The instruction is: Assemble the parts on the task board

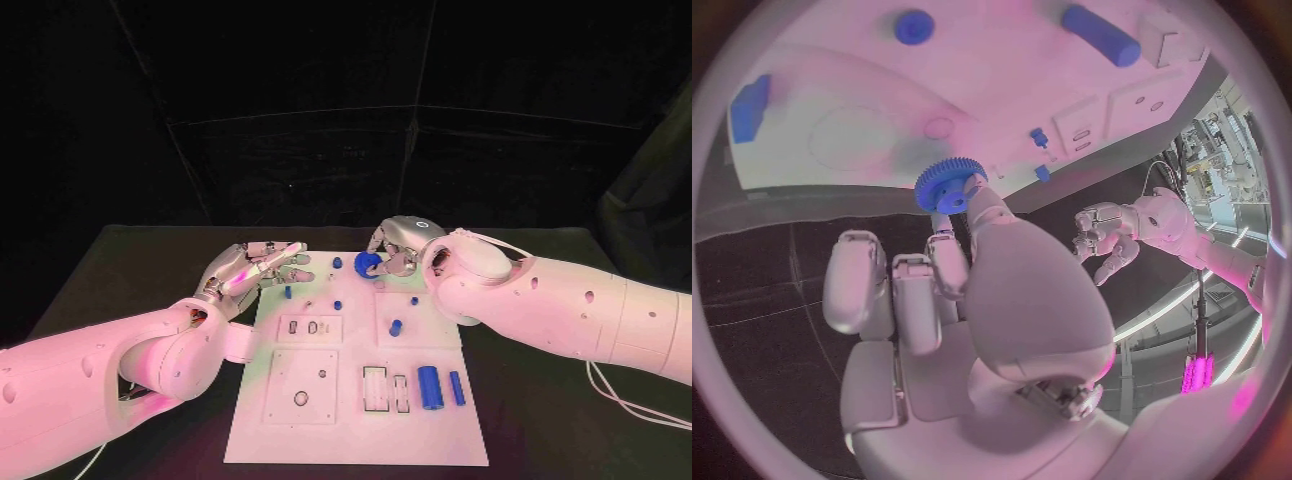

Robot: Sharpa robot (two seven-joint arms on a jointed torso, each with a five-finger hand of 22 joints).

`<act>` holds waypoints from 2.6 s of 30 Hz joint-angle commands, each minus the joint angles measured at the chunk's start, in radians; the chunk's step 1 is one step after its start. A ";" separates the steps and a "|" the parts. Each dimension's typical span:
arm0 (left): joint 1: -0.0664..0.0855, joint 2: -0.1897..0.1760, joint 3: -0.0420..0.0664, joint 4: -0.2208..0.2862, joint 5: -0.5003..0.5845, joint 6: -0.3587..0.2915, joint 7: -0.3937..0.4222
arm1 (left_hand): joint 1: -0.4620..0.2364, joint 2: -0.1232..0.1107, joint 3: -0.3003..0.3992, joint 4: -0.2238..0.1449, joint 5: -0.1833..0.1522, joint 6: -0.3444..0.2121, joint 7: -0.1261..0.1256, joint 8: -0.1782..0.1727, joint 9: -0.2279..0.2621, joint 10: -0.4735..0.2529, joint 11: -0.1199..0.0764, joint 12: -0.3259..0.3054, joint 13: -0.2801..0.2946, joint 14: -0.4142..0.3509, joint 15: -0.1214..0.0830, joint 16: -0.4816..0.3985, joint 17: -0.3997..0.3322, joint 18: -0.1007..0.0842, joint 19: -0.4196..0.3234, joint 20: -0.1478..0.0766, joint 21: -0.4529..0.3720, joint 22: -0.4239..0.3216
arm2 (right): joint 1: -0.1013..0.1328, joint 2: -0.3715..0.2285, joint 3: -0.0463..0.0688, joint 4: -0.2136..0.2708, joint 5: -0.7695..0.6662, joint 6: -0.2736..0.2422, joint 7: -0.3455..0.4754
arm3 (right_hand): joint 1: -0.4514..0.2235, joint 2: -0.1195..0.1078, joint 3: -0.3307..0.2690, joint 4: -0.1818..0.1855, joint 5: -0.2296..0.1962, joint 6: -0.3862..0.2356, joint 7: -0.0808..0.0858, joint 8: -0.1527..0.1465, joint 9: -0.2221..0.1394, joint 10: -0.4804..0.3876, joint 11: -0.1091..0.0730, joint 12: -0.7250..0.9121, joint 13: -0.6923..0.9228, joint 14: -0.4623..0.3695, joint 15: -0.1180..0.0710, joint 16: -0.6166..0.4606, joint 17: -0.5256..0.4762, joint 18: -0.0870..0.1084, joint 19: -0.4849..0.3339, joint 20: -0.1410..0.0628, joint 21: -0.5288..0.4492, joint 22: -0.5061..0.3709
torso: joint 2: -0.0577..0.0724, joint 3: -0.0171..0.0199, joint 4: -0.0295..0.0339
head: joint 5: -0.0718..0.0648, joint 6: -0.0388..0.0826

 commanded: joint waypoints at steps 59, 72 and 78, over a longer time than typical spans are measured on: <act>0.002 0.006 0.001 -0.004 -0.002 0.011 0.002 | 0.006 0.006 0.001 -0.008 0.000 -0.005 0.002 -0.006 -0.001 -0.006 0.000 -0.007 -0.001 -0.009 -0.001 -0.008 0.002 0.014 -0.004 0.004 -0.006 -0.003 | -0.003 0.221 -0.006 -0.174 -0.054 0.099 0.017 | -0.144 -0.130 -0.029 0.092 0.026 -0.042 0.013 -0.107 -0.008 -0.018 0.019 -0.068 -0.034 0.075 0.032 0.006 0.147 -0.005 -0.006 0.032 -0.002 -0.008 | 0.001 0.0017 -0.0028 | 0.012 -0.022; 0.002 0.006 0.001 -0.007 -0.002 0.012 0.002 | 0.006 0.006 0.001 -0.008 0.000 -0.005 0.002 -0.006 -0.001 -0.006 0.000 -0.007 -0.001 -0.009 -0.001 -0.008 0.002 0.014 -0.004 0.004 -0.006 -0.003 | -0.004 0.211 -0.006 -0.159 -0.052 0.086 0.027 | -0.134 -0.117 -0.030 0.097 0.031 -0.030 0.011 -0.101 -0.004 -0.012 0.017 -0.058 -0.023 0.076 0.032 0.007 0.149 -0.006 -0.001 0.033 0.001 -0.001 | 0.001 0.0024 -0.0035 | 0.013 -0.024; 0.002 0.006 0.001 -0.008 -0.002 0.012 0.002 | 0.007 0.007 0.001 -0.009 0.000 -0.005 0.001 -0.006 -0.001 -0.007 0.000 -0.008 -0.001 -0.009 -0.001 -0.009 0.003 0.014 -0.004 0.004 -0.006 -0.003 | -0.004 0.206 -0.006 -0.153 -0.049 0.080 0.029 | -0.129 -0.109 -0.029 0.097 0.034 -0.023 0.008 -0.098 -0.002 -0.009 0.016 -0.055 -0.019 0.076 0.030 0.007 0.151 -0.007 0.002 0.032 0.003 0.004 | 0.001 0.0019 -0.0031 | 0.012 -0.025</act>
